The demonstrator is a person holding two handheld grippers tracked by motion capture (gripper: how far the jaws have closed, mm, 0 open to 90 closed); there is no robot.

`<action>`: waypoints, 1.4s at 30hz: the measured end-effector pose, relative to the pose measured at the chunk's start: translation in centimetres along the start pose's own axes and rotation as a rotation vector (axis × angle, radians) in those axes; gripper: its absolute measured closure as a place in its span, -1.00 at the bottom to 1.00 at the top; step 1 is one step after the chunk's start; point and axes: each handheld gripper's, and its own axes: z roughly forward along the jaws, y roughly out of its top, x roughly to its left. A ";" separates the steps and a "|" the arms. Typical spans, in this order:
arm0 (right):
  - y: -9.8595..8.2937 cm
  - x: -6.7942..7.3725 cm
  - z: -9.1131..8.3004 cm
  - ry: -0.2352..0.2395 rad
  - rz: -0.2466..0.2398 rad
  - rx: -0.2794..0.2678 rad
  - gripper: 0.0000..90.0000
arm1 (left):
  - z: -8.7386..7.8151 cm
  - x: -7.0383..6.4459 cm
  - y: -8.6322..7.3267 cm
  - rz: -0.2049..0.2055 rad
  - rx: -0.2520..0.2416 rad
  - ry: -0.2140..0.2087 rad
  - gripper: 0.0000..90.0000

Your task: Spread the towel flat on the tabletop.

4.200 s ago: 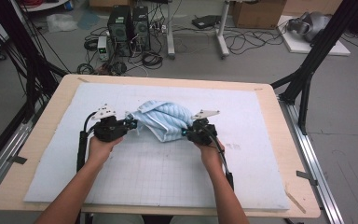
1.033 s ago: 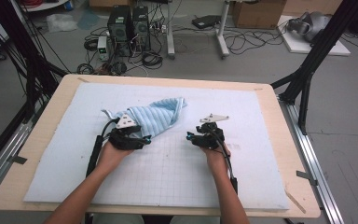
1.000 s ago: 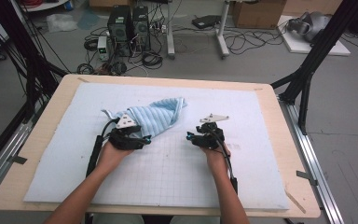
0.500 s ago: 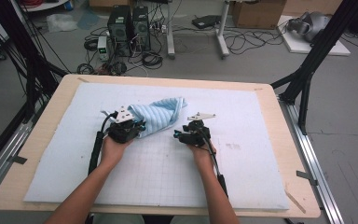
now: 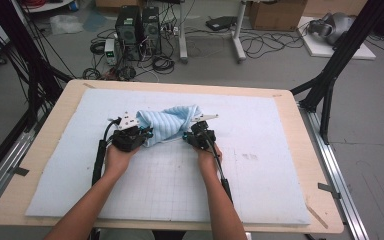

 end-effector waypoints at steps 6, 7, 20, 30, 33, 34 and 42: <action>-1.4 -0.9 -3.1 0.039 -0.037 0.025 0.96 | -0.7 0.8 0.2 -0.026 -0.028 0.017 0.90; -1.7 -1.2 -3.9 0.032 -0.048 0.022 0.96 | -0.8 0.9 0.2 -0.029 -0.030 0.018 0.90; -3.1 -6.1 -10.2 -0.143 -0.027 0.039 0.96 | 0.5 0.4 0.9 -0.037 -0.032 -0.032 0.91; -2.3 -4.1 -8.7 -0.129 0.032 -0.034 0.21 | 1.7 1.3 0.8 -0.049 -0.003 -0.003 0.91; -1.9 -1.8 -8.1 -0.043 -0.029 -0.061 0.16 | 1.8 1.2 0.8 -0.048 -0.010 -0.003 0.91; -1.8 -0.9 -7.8 -0.021 -0.048 -0.062 0.15 | 1.8 1.1 0.8 -0.043 -0.006 -0.004 0.91; -2.4 4.0 -4.8 0.036 -0.137 -0.042 0.09 | 1.7 1.4 0.8 -0.046 -0.004 0.009 0.91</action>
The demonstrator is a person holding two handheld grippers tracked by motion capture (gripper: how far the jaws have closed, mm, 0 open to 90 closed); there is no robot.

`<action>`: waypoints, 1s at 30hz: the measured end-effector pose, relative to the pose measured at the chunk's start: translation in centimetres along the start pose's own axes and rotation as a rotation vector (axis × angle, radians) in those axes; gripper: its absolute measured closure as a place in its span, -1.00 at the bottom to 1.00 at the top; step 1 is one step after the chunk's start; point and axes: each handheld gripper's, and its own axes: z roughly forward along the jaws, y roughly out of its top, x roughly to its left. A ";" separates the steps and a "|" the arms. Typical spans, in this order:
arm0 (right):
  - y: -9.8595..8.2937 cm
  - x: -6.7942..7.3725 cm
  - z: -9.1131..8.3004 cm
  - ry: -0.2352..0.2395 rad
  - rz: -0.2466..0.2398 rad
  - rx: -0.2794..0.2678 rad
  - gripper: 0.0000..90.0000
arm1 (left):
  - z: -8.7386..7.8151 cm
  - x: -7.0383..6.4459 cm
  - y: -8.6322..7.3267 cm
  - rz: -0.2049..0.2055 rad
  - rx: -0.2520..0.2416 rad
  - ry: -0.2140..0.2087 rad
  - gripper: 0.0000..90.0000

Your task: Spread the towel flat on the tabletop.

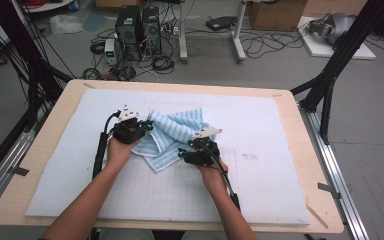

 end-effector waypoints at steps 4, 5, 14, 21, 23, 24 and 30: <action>-0.1 0.0 0.3 0.071 0.018 -0.013 0.06 | 0.0 0.1 0.0 -0.001 -0.004 0.001 0.91; -0.1 0.2 0.6 0.101 0.015 0.003 0.05 | 0.1 0.1 0.0 0.000 -0.004 -0.002 0.91; -0.6 1.1 2.0 0.117 -0.092 0.084 0.91 | -0.3 0.7 0.0 -0.016 -0.013 0.013 0.91; -2.0 -0.6 -0.7 0.254 -0.152 0.146 0.93 | -0.8 1.3 0.0 -0.025 -0.017 0.022 0.91; -2.5 -1.2 -1.9 0.260 -0.162 0.165 0.93 | -0.9 1.4 0.0 -0.023 -0.016 0.025 0.91; -2.9 -1.7 -2.5 0.268 -0.169 0.173 0.93 | -0.9 1.4 0.0 -0.025 -0.015 0.023 0.91; -4.5 -4.2 -5.9 0.210 -0.177 0.218 0.93 | -0.6 1.7 -0.2 -0.030 -0.002 0.035 0.91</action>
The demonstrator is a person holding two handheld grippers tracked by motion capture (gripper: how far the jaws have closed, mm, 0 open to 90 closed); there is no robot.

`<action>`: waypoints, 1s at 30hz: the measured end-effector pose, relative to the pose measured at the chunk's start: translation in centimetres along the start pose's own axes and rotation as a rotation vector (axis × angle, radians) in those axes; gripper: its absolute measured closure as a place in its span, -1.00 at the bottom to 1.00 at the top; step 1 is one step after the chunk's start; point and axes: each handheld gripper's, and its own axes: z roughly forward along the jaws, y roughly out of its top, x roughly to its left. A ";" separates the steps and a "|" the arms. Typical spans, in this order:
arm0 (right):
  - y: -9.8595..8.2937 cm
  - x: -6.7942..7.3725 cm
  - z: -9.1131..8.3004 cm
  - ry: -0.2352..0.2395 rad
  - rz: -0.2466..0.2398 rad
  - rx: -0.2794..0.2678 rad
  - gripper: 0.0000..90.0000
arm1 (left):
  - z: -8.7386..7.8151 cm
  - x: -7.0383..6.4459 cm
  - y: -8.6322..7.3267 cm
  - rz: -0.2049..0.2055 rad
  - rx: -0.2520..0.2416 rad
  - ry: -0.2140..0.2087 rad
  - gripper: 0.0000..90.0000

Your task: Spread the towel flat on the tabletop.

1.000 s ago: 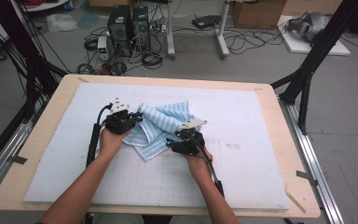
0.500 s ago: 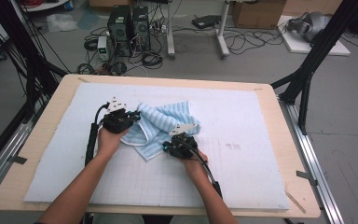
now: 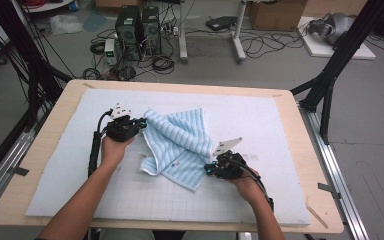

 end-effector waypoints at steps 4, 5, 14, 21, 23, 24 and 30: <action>-1.5 -1.3 -1.4 -0.052 0.042 -0.013 0.93 | 0.3 0.2 -0.2 -0.001 0.015 0.018 0.91; -1.9 -1.6 -1.6 -0.057 0.060 -0.023 0.93 | 0.4 0.3 -0.2 -0.006 0.014 0.022 0.91; -3.1 -2.2 -2.8 -0.060 0.172 -0.171 0.48 | 0.8 0.5 -0.8 -0.063 0.030 0.025 0.23; -3.5 -2.5 -3.6 -0.118 0.228 -0.241 0.11 | -1.4 -0.8 -1.8 -0.032 0.039 -0.056 -0.09; -3.5 -2.5 -3.6 -0.135 0.226 -0.248 0.08 | -1.8 -1.5 -2.2 -0.013 0.045 -0.092 -0.08; -3.5 -2.5 -3.6 -0.137 0.227 -0.249 0.07 | -1.9 -1.8 -2.4 -0.006 0.058 -0.119 -0.08; -3.3 -2.3 -3.2 -0.146 0.225 -0.232 0.06 | -0.4 -4.3 -3.3 0.072 0.147 -0.202 -0.10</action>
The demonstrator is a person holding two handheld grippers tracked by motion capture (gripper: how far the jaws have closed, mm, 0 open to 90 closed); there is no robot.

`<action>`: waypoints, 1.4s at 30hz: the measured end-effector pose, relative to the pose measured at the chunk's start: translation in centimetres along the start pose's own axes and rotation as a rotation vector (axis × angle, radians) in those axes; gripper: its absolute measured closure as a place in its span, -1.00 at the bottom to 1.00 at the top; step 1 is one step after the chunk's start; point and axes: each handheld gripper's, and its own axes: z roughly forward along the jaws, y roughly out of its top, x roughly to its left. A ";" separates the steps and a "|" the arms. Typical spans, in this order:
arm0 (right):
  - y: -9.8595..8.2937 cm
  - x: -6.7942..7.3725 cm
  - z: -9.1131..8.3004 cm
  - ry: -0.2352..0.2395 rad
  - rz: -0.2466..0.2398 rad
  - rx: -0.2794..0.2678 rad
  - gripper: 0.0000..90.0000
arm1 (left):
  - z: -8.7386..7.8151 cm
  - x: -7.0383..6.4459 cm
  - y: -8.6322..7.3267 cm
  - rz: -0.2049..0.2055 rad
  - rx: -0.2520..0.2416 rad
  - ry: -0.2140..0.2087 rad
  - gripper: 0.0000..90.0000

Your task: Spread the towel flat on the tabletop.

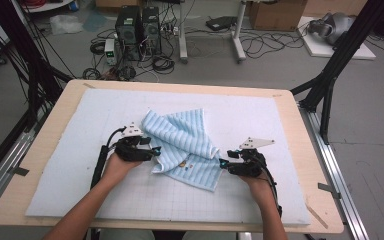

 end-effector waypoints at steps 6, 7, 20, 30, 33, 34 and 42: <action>-0.1 -0.1 0.0 -0.003 0.012 0.002 0.04 | 2.0 -1.4 -0.1 0.112 0.089 0.032 0.17; -0.1 -0.2 0.1 -0.002 0.012 0.002 0.03 | 2.0 -1.5 -0.1 0.122 0.086 0.037 0.24; -0.2 0.1 0.6 -0.005 0.002 0.021 0.03 | -0.4 2.4 -0.5 0.025 0.055 0.155 0.94; 0.1 0.9 1.3 -0.026 -0.005 0.022 0.04 | -2.0 4.6 -1.5 -0.036 0.034 0.221 0.62; 0.4 1.5 1.6 -0.020 -0.024 0.018 0.06 | -2.6 4.4 -1.9 -0.052 0.017 0.202 0.21; 0.4 1.5 1.6 -0.020 -0.024 0.018 0.06 | -2.9 4.3 -2.1 -0.060 0.015 0.192 0.21; 0.8 3.4 2.4 0.012 -0.077 0.018 0.17 | -5.0 3.9 -3.7 -0.081 -0.028 0.097 0.12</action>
